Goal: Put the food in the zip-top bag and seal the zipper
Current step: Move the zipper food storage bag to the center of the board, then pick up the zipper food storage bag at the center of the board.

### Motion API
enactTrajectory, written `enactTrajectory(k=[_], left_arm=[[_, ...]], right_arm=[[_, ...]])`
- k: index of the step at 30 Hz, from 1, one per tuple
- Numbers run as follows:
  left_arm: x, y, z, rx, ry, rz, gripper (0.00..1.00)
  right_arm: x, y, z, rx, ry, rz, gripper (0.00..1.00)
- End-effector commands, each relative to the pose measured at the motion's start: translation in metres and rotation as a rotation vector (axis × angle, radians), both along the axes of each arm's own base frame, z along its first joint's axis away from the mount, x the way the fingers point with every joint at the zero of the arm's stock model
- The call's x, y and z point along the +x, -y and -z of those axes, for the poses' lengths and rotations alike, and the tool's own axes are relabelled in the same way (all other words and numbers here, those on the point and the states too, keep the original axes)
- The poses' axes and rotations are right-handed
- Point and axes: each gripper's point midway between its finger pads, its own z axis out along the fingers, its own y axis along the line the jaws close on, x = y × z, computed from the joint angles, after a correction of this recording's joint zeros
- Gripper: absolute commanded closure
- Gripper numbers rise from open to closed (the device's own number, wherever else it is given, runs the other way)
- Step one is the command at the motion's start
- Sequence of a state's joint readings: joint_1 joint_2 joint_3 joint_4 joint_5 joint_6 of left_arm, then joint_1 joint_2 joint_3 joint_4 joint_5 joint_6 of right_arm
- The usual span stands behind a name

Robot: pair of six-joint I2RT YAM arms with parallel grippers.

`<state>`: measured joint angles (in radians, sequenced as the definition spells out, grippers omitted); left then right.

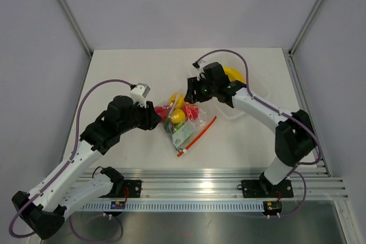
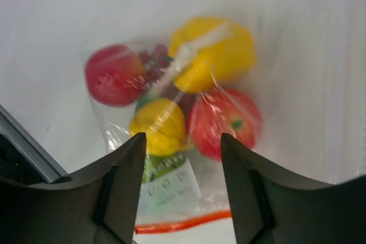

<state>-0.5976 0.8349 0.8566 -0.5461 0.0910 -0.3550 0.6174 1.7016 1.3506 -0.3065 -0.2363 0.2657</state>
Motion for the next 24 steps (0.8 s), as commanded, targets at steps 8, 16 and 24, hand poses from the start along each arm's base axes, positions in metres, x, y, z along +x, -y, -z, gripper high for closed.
enactTrajectory(k=[8, 16, 24], left_arm=[[0.003, 0.010, -0.006, 0.035, 0.060, 0.014, 0.61], [0.003, 0.021, -0.004, 0.069, 0.062, 0.026, 0.61], [0.004, 0.021, -0.012, 0.066, 0.082, 0.020, 0.61]], right_arm=[[-0.092, 0.069, 0.025, 0.269, -0.222, 0.304, 0.34], [-0.107, 0.071, 0.049, 0.577, -0.351, 0.492, 0.30], [-0.109, 0.051, 0.075, 0.637, -0.411, 0.494, 0.30]])
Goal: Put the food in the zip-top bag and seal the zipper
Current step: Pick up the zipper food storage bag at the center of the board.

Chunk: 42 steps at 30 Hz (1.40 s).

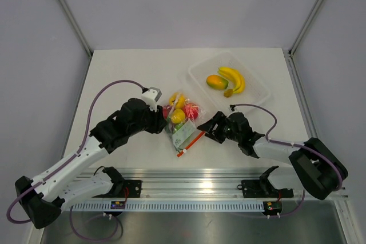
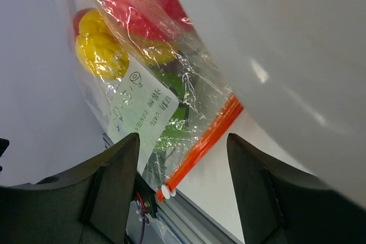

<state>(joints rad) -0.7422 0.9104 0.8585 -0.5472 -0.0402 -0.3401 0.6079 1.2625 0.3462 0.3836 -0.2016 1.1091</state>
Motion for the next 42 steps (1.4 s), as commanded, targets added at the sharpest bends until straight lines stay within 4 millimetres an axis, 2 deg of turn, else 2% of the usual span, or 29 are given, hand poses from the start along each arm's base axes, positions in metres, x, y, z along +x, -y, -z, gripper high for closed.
enactTrajectory(k=[1, 2, 8, 12, 13, 14, 15, 16, 17, 19, 21, 22, 23, 28, 30, 33, 38, 40, 42], left_arm=[[0.010, 0.003, -0.033, -0.047, 0.089, -0.019, 0.61], [0.010, 0.002, -0.033, -0.045, 0.091, -0.019, 0.61], [0.007, -0.001, -0.033, -0.042, 0.092, -0.022, 0.60], [0.007, -0.003, -0.032, -0.041, 0.094, -0.030, 0.60], [0.006, -0.003, -0.032, -0.041, 0.096, -0.028, 0.60], [0.006, -0.003, -0.032, -0.042, 0.095, -0.025, 0.60], [0.006, -0.002, -0.031, -0.045, 0.093, -0.023, 0.60], [0.007, -0.002, -0.032, -0.046, 0.094, -0.023, 0.60], [0.007, -0.001, -0.031, -0.045, 0.091, -0.021, 0.60], [0.008, 0.001, -0.032, -0.048, 0.093, -0.018, 0.60], [0.008, 0.003, -0.032, -0.050, 0.094, -0.012, 0.60], [0.008, 0.003, -0.031, -0.049, 0.093, -0.012, 0.60], [0.008, 0.004, -0.031, -0.048, 0.094, -0.007, 0.60], [0.006, 0.007, -0.031, -0.031, 0.099, 0.014, 0.60], [0.003, 0.013, -0.032, -0.022, 0.105, 0.039, 0.60], [-0.001, 0.024, -0.027, 0.013, 0.101, 0.083, 0.57], [-0.018, 0.053, -0.007, 0.093, 0.107, 0.184, 0.44], [-0.021, 0.061, -0.001, 0.137, 0.119, 0.188, 0.43], [-0.027, 0.079, 0.009, 0.172, 0.101, 0.220, 0.43]], right_arm=[[0.010, -0.020, -0.014, 0.110, 0.034, 0.023, 0.31], [0.013, -0.024, -0.019, 0.133, 0.050, 0.025, 0.31], [0.012, -0.042, -0.015, 0.158, 0.042, 0.002, 0.43], [0.008, -0.040, -0.016, 0.155, 0.035, 0.017, 0.45], [0.007, -0.038, -0.022, 0.153, 0.046, 0.024, 0.45], [0.005, -0.031, -0.011, 0.093, 0.021, 0.045, 0.45], [-0.001, -0.031, -0.010, 0.071, 0.017, 0.040, 0.41], [-0.003, -0.030, -0.018, 0.070, 0.035, 0.044, 0.39], [-0.007, -0.025, -0.010, 0.023, 0.022, 0.061, 0.38], [-0.013, -0.025, -0.023, 0.011, 0.067, 0.049, 0.34], [-0.014, -0.017, -0.023, -0.084, 0.098, 0.041, 0.33], [-0.012, -0.015, -0.033, -0.094, 0.130, 0.042, 0.32], [-0.012, -0.004, -0.026, -0.148, 0.119, 0.073, 0.32], [-0.006, 0.032, -0.026, -0.293, 0.167, 0.153, 0.33], [0.004, 0.045, -0.027, -0.344, 0.180, 0.179, 0.34], [0.030, 0.059, -0.035, -0.369, 0.198, 0.200, 0.34], [0.074, 0.069, -0.057, -0.419, 0.256, 0.219, 0.34], [0.088, 0.075, -0.063, -0.430, 0.265, 0.234, 0.34], [0.094, 0.077, -0.064, -0.423, 0.257, 0.233, 0.33]])
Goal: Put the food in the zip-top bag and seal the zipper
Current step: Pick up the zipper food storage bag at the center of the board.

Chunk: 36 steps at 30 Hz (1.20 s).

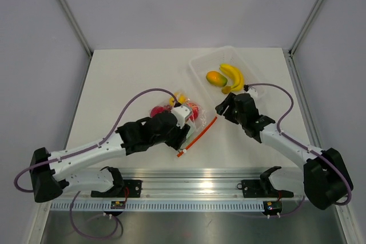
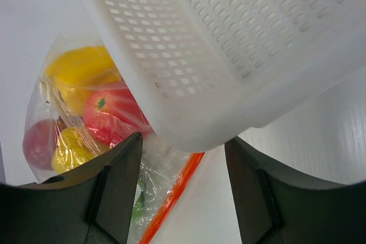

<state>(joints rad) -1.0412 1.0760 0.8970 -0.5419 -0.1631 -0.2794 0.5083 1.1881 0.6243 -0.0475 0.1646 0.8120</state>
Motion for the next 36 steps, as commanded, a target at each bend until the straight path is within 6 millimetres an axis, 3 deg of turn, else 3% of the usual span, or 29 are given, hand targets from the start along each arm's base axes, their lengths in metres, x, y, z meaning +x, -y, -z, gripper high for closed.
enactTrajectory(k=[1, 2, 4, 6, 7, 9, 10, 12, 16, 22, 28, 36], left_arm=[[0.006, 0.034, -0.018, -0.008, 0.080, 0.008, 0.43], [0.006, 0.042, -0.003, 0.047, 0.068, 0.015, 0.46], [0.003, 0.058, -0.006, 0.098, 0.140, 0.033, 0.48], [0.005, 0.070, 0.013, 0.197, 0.172, 0.041, 0.51], [0.009, 0.078, 0.007, 0.224, 0.224, 0.023, 0.51], [0.012, 0.081, 0.017, 0.311, 0.243, 0.017, 0.51], [0.017, 0.083, 0.032, 0.400, 0.276, -0.003, 0.51], [0.024, 0.090, 0.032, 0.455, 0.309, -0.014, 0.51], [0.033, 0.093, 0.055, 0.564, 0.346, -0.012, 0.51], [0.031, 0.092, 0.081, 0.685, 0.378, 0.018, 0.51], [0.026, 0.089, 0.094, 0.726, 0.395, 0.027, 0.52], [0.036, 0.072, 0.112, 0.881, 0.468, -0.024, 0.54]], right_arm=[[0.026, 0.008, -0.027, -0.012, 0.079, -0.002, 0.33], [0.027, 0.009, -0.027, -0.003, 0.082, -0.006, 0.33], [0.030, 0.019, -0.029, -0.001, 0.080, 0.003, 0.31], [0.026, 0.021, -0.035, 0.009, 0.087, -0.013, 0.30], [0.022, 0.024, -0.035, -0.002, 0.073, -0.029, 0.28], [0.016, 0.029, -0.045, -0.013, 0.091, -0.033, 0.27], [0.012, 0.032, -0.047, -0.026, 0.093, -0.036, 0.27], [0.004, 0.044, -0.051, -0.042, 0.092, -0.012, 0.24], [-0.015, 0.066, -0.045, -0.072, 0.062, 0.021, 0.22], [-0.030, 0.094, -0.042, -0.082, 0.053, 0.090, 0.21], [-0.031, 0.098, -0.046, -0.078, 0.062, 0.095, 0.20], [-0.031, 0.097, -0.050, -0.065, 0.070, 0.095, 0.20]])
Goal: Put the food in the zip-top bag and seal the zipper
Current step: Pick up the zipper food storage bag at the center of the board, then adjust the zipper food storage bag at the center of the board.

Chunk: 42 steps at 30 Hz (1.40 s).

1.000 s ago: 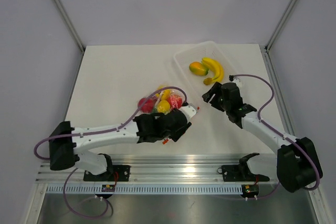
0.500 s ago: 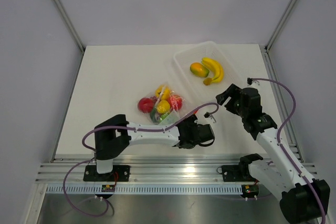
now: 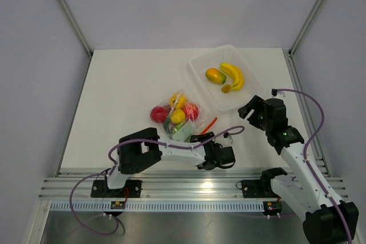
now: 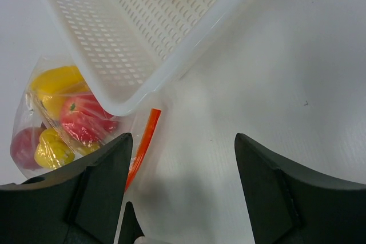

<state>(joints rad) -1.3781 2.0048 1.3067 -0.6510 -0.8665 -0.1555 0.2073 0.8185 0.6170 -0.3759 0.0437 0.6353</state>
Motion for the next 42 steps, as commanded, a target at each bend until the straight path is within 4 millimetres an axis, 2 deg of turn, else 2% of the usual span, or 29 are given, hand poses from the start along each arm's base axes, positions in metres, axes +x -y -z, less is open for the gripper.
enactTrajectory(k=[1, 3, 6, 7, 8, 9, 10, 13, 16, 17, 18, 19, 20, 21, 23, 24, 25, 26, 28, 29, 31, 32, 34, 35, 36, 37, 38, 42], left_arm=[[0.011, -0.001, -0.008, 0.025, 0.104, -0.039, 0.55], [0.013, -0.003, -0.011, 0.032, 0.128, -0.048, 0.57], [0.019, -0.007, -0.021, 0.038, 0.190, -0.072, 0.68], [0.020, -0.008, -0.025, 0.041, 0.207, -0.077, 0.77], [0.025, -0.010, -0.044, 0.040, 0.268, -0.101, 0.98], [0.025, -0.011, -0.044, 0.040, 0.268, -0.101, 0.98], [0.026, -0.011, -0.054, 0.023, 0.275, -0.108, 1.00], [0.020, -0.004, -0.067, -0.030, 0.188, -0.069, 1.00], [0.008, 0.007, -0.099, -0.193, 0.012, 0.012, 1.00], [0.012, 0.002, -0.129, -0.290, -0.012, 0.020, 1.00], [0.005, 0.008, -0.133, -0.362, -0.103, 0.059, 1.00], [0.004, 0.007, -0.147, -0.425, -0.129, 0.076, 1.00], [0.005, 0.004, -0.171, -0.542, -0.165, 0.106, 1.00], [0.005, 0.001, -0.184, -0.597, -0.182, 0.128, 1.00], [0.006, -0.002, -0.197, -0.695, -0.225, 0.179, 1.00], [0.004, -0.010, -0.216, -0.761, -0.212, 0.204, 1.00], [0.004, -0.015, -0.216, -0.781, -0.219, 0.210, 1.00], [0.008, -0.018, -0.225, -0.832, -0.228, 0.226, 1.00], [0.006, -0.025, -0.239, -0.891, -0.230, 0.255, 1.00], [0.005, -0.024, -0.237, -0.910, -0.261, 0.282, 1.00], [0.001, -0.023, -0.237, -0.924, -0.292, 0.311, 1.00], [0.001, -0.023, -0.234, -0.926, -0.309, 0.316, 1.00], [-0.004, -0.020, -0.233, -0.944, -0.344, 0.350, 1.00], [-0.005, -0.017, -0.233, -0.957, -0.360, 0.367, 1.00], [-0.006, -0.015, -0.235, -0.968, -0.364, 0.377, 1.00], [-0.007, -0.015, -0.237, -0.976, -0.371, 0.383, 1.00], [-0.007, -0.014, -0.239, -0.988, -0.374, 0.394, 1.00], [-0.008, -0.013, -0.241, -1.005, -0.395, 0.423, 1.00]], right_arm=[[0.000, 0.000, -0.009, 0.000, 0.028, -0.009, 0.21], [0.000, 0.002, -0.009, -0.002, 0.030, -0.003, 0.21], [-0.001, 0.002, -0.010, -0.006, 0.033, -0.003, 0.21], [-0.001, 0.003, -0.011, -0.005, 0.037, -0.001, 0.21], [-0.001, 0.003, -0.011, -0.003, 0.037, -0.001, 0.21], [-0.001, 0.003, -0.011, -0.003, 0.037, -0.001, 0.21], [-0.002, 0.002, -0.012, -0.004, 0.038, -0.004, 0.21], [-0.001, 0.001, -0.018, -0.011, 0.049, -0.020, 0.21], [0.001, -0.002, -0.027, -0.031, 0.055, -0.062, 0.21], [0.003, -0.002, -0.037, -0.050, 0.074, -0.076, 0.20], [0.002, -0.011, -0.042, -0.034, 0.080, -0.131, 0.21], [0.003, -0.015, -0.046, -0.037, 0.082, -0.159, 0.21], [0.003, -0.021, -0.059, -0.042, 0.110, -0.211, 0.21], [0.004, -0.025, -0.065, -0.047, 0.125, -0.246, 0.21], [0.003, -0.037, -0.086, -0.070, 0.195, -0.361, 0.21], [0.003, -0.040, -0.094, -0.079, 0.228, -0.395, 0.21], [0.003, -0.043, -0.102, -0.094, 0.257, -0.426, 0.21], [0.001, -0.048, -0.116, -0.126, 0.314, -0.492, 0.21], [-0.001, -0.055, -0.131, -0.166, 0.377, -0.576, 0.22], [-0.004, -0.064, -0.148, -0.198, 0.448, -0.653, 0.24], [-0.009, -0.076, -0.166, -0.222, 0.523, -0.722, 0.26], [-0.014, -0.088, -0.183, -0.236, 0.589, -0.791, 0.28], [-0.015, -0.102, -0.191, -0.260, 0.617, -0.870, 0.29], [-0.016, -0.107, -0.204, -0.298, 0.644, -0.905, 0.29], [-0.022, -0.120, -0.205, -0.309, 0.647, -0.966, 0.29], [-0.015, -0.128, -0.194, -0.325, 0.605, -1.006, 0.30], [-0.017, -0.134, -0.198, -0.365, 0.607, -1.051, 0.29], [-0.017, -0.163, -0.185, -0.380, 0.589, -1.188, 0.28]])
